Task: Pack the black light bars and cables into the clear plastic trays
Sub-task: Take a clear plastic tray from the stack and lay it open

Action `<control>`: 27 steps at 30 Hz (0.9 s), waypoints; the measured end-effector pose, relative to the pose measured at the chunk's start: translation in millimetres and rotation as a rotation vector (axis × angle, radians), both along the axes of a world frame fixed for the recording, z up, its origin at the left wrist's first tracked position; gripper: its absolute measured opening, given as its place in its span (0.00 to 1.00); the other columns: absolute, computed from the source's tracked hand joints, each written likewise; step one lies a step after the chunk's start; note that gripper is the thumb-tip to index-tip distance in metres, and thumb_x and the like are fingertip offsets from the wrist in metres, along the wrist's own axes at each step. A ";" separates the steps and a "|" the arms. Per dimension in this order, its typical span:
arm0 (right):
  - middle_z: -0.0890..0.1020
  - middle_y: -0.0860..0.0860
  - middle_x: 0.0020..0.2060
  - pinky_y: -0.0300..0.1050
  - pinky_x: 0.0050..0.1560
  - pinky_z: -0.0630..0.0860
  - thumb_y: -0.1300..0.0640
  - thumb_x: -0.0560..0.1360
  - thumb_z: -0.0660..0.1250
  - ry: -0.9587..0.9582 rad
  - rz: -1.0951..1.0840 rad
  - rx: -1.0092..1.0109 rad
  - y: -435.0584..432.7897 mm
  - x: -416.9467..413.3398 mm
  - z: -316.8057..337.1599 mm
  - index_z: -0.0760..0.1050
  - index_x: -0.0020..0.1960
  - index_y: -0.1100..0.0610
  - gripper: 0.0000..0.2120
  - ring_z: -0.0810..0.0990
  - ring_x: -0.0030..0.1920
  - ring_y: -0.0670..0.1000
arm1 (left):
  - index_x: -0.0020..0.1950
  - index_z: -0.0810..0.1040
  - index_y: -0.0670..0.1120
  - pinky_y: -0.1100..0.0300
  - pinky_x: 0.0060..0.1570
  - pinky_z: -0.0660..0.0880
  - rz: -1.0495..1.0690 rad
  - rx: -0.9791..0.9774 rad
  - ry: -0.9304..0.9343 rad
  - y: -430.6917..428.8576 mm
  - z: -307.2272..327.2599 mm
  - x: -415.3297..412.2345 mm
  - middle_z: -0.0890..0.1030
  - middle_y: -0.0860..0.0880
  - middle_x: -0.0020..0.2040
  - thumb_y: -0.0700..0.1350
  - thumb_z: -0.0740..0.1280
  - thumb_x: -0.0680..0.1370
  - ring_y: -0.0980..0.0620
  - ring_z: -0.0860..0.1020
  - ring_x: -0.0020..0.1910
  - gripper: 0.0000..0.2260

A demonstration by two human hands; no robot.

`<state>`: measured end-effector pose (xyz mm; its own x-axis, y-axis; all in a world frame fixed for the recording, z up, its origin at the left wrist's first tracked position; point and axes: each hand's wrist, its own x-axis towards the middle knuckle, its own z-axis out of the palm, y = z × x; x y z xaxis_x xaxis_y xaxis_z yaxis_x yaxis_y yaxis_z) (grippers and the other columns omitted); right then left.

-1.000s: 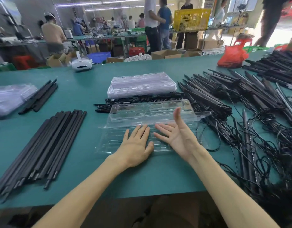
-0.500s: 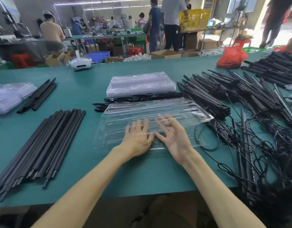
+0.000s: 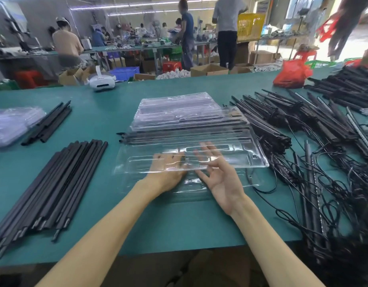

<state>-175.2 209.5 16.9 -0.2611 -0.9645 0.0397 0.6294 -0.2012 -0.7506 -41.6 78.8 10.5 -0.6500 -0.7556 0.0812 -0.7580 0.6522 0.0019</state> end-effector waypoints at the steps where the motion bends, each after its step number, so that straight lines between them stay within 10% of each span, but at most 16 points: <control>1: 0.76 0.48 0.71 0.57 0.73 0.67 0.65 0.76 0.60 0.006 -0.001 0.000 0.5 -0.4 -0.2 0.69 0.74 0.52 0.27 0.76 0.69 0.52 | 0.71 0.70 0.52 0.51 0.65 0.63 0.000 -0.057 0.085 -1.7 2.2 0.6 0.75 0.49 0.69 0.57 0.53 0.85 0.46 0.73 0.66 0.18; 5: 0.76 0.46 0.70 0.60 0.70 0.71 0.66 0.76 0.60 0.029 -0.010 0.002 -0.3 0.4 -1.9 0.69 0.74 0.53 0.27 0.77 0.68 0.53 | 0.60 0.77 0.44 0.52 0.62 0.68 -0.056 0.040 0.424 -4.1 -2.6 8.3 0.79 0.44 0.58 0.47 0.62 0.83 0.42 0.75 0.59 0.10; 11: 0.78 0.50 0.68 0.55 0.61 0.77 0.65 0.76 0.62 0.073 0.011 0.011 -1.8 1.8 -2.9 0.66 0.74 0.52 0.28 0.80 0.64 0.56 | 0.77 0.64 0.46 0.52 0.77 0.53 -0.036 0.052 0.410 -4.2 -13.8 11.5 0.67 0.48 0.75 0.49 0.60 0.84 0.46 0.63 0.75 0.22; 16: 0.80 0.52 0.49 0.37 0.41 0.78 0.59 0.72 0.71 0.139 -0.004 0.118 -1.7 2.7 1.3 0.74 0.70 0.48 0.27 0.76 0.37 0.46 | 0.82 0.55 0.49 0.55 0.78 0.39 0.014 0.087 0.292 -9.5 -16.0 8.6 0.47 0.50 0.83 0.52 0.54 0.85 0.50 0.43 0.81 0.25; 27: 0.82 0.53 0.48 0.36 0.37 0.78 0.65 0.77 0.65 0.024 0.091 0.007 -40.4 -12.8 42.3 0.75 0.70 0.49 0.24 0.78 0.37 0.48 | 0.82 0.52 0.47 0.53 0.79 0.39 -0.018 0.062 0.268 -9.1 -19.4 6.3 0.53 0.49 0.82 0.51 0.50 0.85 0.52 0.48 0.81 0.25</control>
<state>-188.0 169.1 59.2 -0.1711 -0.9845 0.0381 0.6265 -0.1386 -0.7670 -35.4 69.7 -8.9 -0.6249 -0.7530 0.2062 -0.7134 0.6580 0.2410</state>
